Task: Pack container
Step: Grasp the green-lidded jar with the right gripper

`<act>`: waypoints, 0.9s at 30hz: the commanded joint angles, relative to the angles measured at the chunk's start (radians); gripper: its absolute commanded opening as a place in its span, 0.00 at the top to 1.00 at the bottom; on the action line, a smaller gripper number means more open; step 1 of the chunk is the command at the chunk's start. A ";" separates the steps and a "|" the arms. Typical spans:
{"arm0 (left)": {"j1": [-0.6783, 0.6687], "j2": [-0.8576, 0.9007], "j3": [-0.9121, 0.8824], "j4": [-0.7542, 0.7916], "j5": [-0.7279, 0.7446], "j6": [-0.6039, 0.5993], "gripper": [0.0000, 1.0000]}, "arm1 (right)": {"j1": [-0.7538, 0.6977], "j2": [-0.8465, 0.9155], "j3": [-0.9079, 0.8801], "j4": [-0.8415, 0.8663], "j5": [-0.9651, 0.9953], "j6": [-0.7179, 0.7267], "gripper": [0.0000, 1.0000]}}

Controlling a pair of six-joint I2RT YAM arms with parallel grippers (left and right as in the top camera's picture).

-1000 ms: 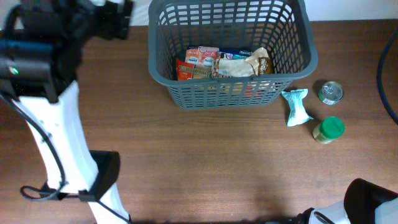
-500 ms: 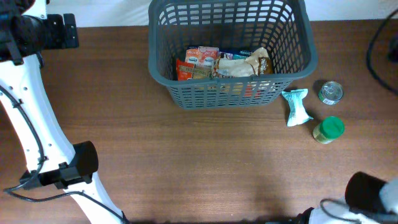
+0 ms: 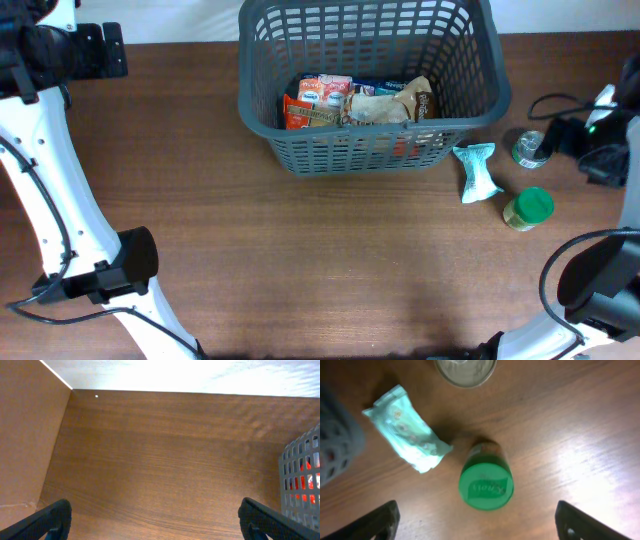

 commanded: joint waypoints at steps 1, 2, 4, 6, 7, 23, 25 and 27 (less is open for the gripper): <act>0.002 -0.009 -0.006 -0.002 -0.008 -0.010 0.01 | -0.007 -0.047 -0.108 0.073 0.012 0.007 0.02; 0.002 -0.009 -0.006 -0.002 -0.008 -0.010 0.01 | -0.007 -0.046 -0.144 0.100 0.012 0.008 0.02; 0.002 -0.009 -0.006 -0.002 -0.008 -0.010 0.01 | -0.007 -0.046 -0.218 0.146 0.013 0.018 0.02; 0.002 -0.009 -0.006 -0.002 -0.008 -0.010 0.01 | -0.007 -0.046 -0.298 0.200 0.011 0.026 0.02; 0.002 -0.009 -0.006 -0.002 -0.008 -0.010 0.01 | -0.007 -0.046 -0.320 0.220 0.008 0.026 0.02; 0.002 -0.009 -0.006 -0.002 -0.008 -0.010 0.01 | -0.007 -0.046 -0.504 0.425 -0.006 0.098 0.01; 0.002 -0.009 -0.006 -0.002 -0.008 -0.010 0.01 | -0.007 -0.045 -0.513 0.440 -0.006 0.106 0.02; 0.002 -0.009 -0.006 -0.002 -0.008 -0.010 0.01 | -0.007 -0.044 -0.520 0.457 -0.006 0.106 0.03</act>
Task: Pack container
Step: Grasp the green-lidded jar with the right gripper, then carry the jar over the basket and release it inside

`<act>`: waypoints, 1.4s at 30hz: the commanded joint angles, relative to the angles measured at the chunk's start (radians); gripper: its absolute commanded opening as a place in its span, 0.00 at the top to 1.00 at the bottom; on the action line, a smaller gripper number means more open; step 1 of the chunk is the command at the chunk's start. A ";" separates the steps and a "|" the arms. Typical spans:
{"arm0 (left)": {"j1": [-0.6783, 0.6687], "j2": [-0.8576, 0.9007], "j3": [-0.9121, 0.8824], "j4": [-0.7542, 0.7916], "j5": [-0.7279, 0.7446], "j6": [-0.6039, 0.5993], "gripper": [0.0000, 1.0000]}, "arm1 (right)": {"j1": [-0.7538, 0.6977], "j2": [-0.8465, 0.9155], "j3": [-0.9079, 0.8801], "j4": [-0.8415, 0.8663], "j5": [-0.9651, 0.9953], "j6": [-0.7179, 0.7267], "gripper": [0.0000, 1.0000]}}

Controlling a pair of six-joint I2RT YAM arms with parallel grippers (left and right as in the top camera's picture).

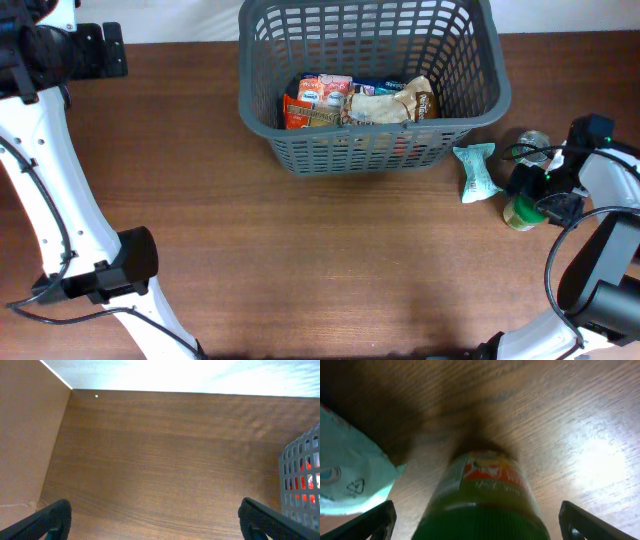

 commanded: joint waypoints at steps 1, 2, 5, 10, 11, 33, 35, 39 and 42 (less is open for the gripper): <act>0.002 -0.009 -0.006 -0.002 -0.008 -0.010 0.01 | -0.008 -0.024 -0.018 0.019 -0.005 0.031 0.03; 0.002 -0.009 -0.006 -0.002 -0.008 -0.010 0.01 | -0.008 -0.024 -0.021 0.025 -0.005 0.031 0.04; 0.002 -0.009 -0.006 -0.002 -0.008 -0.010 0.01 | -0.008 -0.015 -0.023 0.037 -0.005 0.031 0.11; 0.002 -0.009 -0.006 -0.002 -0.008 -0.010 0.01 | -0.008 -0.014 -0.024 0.037 -0.005 0.034 0.24; 0.002 -0.009 -0.006 -0.002 -0.008 -0.010 0.01 | -0.008 -0.014 -0.024 0.037 -0.005 0.034 0.27; 0.002 -0.009 -0.006 -0.002 -0.008 -0.010 0.01 | -0.006 -0.166 0.409 -0.333 -0.005 0.052 0.67; 0.002 -0.009 -0.006 -0.002 -0.008 -0.010 0.01 | -0.005 -0.200 0.527 -0.400 -0.006 0.052 0.72; 0.002 -0.009 -0.006 -0.002 -0.008 -0.010 0.01 | 0.030 -0.270 0.765 -0.508 -0.025 0.051 0.78; 0.002 -0.009 -0.006 -0.002 -0.008 -0.010 0.01 | 0.087 -0.326 0.882 -0.525 -0.054 0.051 0.93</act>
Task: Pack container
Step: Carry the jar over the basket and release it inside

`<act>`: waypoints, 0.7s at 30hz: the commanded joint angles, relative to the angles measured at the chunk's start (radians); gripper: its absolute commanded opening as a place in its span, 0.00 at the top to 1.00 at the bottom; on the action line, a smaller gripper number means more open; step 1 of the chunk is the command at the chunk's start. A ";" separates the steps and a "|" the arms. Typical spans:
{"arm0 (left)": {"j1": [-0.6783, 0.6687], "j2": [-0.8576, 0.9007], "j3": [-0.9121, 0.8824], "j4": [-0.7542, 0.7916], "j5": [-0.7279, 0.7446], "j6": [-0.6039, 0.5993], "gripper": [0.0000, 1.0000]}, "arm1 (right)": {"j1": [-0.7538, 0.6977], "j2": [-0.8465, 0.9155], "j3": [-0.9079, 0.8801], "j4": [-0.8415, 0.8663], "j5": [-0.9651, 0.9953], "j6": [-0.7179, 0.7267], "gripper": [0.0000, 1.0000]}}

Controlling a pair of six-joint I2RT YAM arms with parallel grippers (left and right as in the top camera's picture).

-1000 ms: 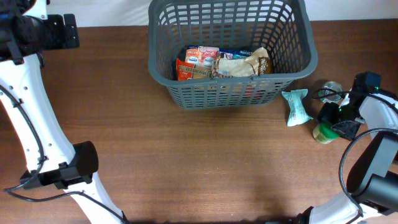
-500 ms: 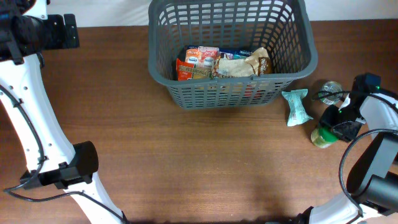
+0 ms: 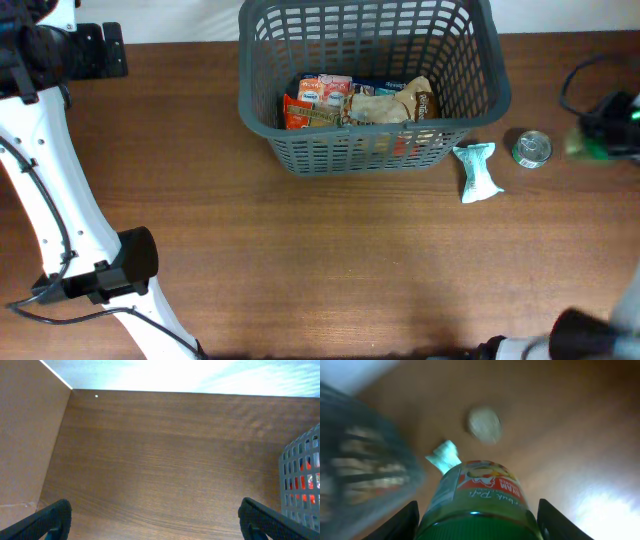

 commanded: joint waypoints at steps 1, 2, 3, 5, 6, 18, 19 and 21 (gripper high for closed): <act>0.002 -0.009 -0.006 -0.002 -0.008 -0.010 0.01 | 0.084 -0.092 0.134 -0.006 -0.070 0.008 0.96; 0.002 -0.009 -0.006 -0.002 -0.008 -0.010 0.01 | 0.111 -0.109 0.153 0.006 -0.093 0.008 0.96; 0.002 -0.009 -0.006 -0.001 -0.008 -0.010 0.01 | 0.136 -0.123 0.162 0.023 -0.113 0.008 0.96; 0.002 -0.009 -0.006 -0.002 -0.008 -0.010 0.01 | 0.203 -0.152 0.165 0.075 -0.154 0.008 0.96; 0.002 -0.009 -0.006 -0.002 -0.008 -0.010 0.01 | 0.239 -0.158 0.164 0.101 -0.161 0.007 0.96; 0.002 -0.009 -0.006 -0.002 -0.008 -0.010 0.01 | 0.508 0.089 0.159 0.314 -0.091 -0.106 0.96; 0.002 -0.009 -0.006 -0.001 -0.008 -0.010 0.01 | 0.507 0.127 0.159 0.314 -0.089 -0.106 0.96; 0.002 -0.009 -0.006 -0.002 -0.008 -0.010 0.01 | 0.507 0.199 0.159 0.310 -0.089 -0.106 0.96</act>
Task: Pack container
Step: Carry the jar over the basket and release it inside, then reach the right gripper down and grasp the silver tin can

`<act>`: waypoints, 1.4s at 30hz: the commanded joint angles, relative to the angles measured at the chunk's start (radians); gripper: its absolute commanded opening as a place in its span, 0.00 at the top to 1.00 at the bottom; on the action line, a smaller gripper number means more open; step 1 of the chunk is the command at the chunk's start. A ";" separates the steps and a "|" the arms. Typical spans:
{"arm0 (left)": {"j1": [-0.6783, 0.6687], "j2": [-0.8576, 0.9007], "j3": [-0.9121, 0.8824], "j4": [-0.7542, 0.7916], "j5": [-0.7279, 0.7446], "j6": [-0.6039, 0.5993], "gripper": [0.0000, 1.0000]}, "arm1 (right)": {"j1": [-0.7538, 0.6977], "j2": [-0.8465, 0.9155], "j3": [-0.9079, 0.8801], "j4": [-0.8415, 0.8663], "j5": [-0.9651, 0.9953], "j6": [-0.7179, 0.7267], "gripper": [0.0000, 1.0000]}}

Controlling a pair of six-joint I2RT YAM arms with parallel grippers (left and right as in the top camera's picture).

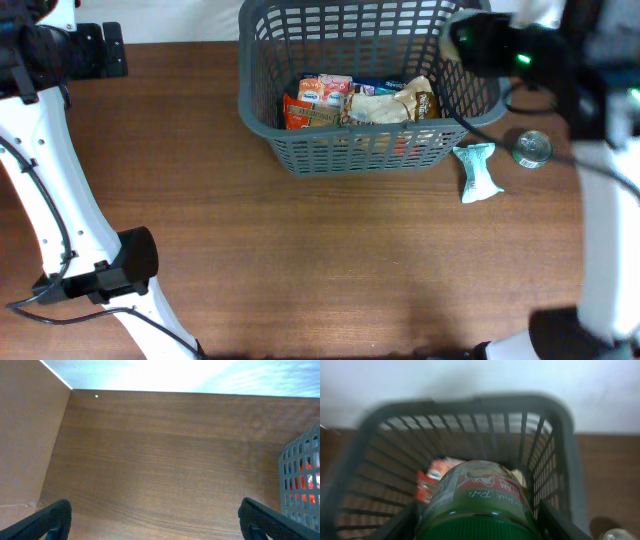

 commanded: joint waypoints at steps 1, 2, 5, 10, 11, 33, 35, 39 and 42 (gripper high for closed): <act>0.002 -0.009 -0.006 -0.002 -0.008 -0.010 0.01 | 0.005 0.122 0.001 0.000 0.028 -0.019 0.96; 0.002 -0.009 -0.006 -0.002 -0.008 -0.010 0.01 | 0.005 0.156 0.001 -0.008 0.028 -0.019 0.96; 0.002 -0.009 -0.006 -0.002 -0.008 -0.010 0.01 | 0.005 0.234 0.001 -0.052 0.028 -0.019 0.96; 0.002 -0.009 -0.006 -0.002 -0.008 -0.010 0.01 | 0.005 0.328 -0.003 -0.139 0.028 -0.019 0.96; 0.002 -0.009 -0.006 -0.002 -0.008 -0.010 0.01 | 0.005 0.341 -0.005 -0.154 0.029 -0.019 0.96; 0.002 -0.009 -0.006 -0.002 -0.008 -0.010 0.01 | -0.003 0.071 0.385 -0.254 0.266 -0.100 0.12; 0.002 -0.009 -0.006 -0.002 -0.008 -0.010 0.01 | -0.025 0.025 0.407 -0.267 0.417 -0.045 0.08; 0.002 -0.009 -0.006 -0.002 -0.008 -0.010 0.01 | -0.144 -0.027 0.407 -0.287 0.482 0.041 0.05; 0.002 -0.009 -0.006 -0.002 -0.008 -0.010 0.01 | -0.290 -0.007 0.395 -0.327 0.457 0.123 0.05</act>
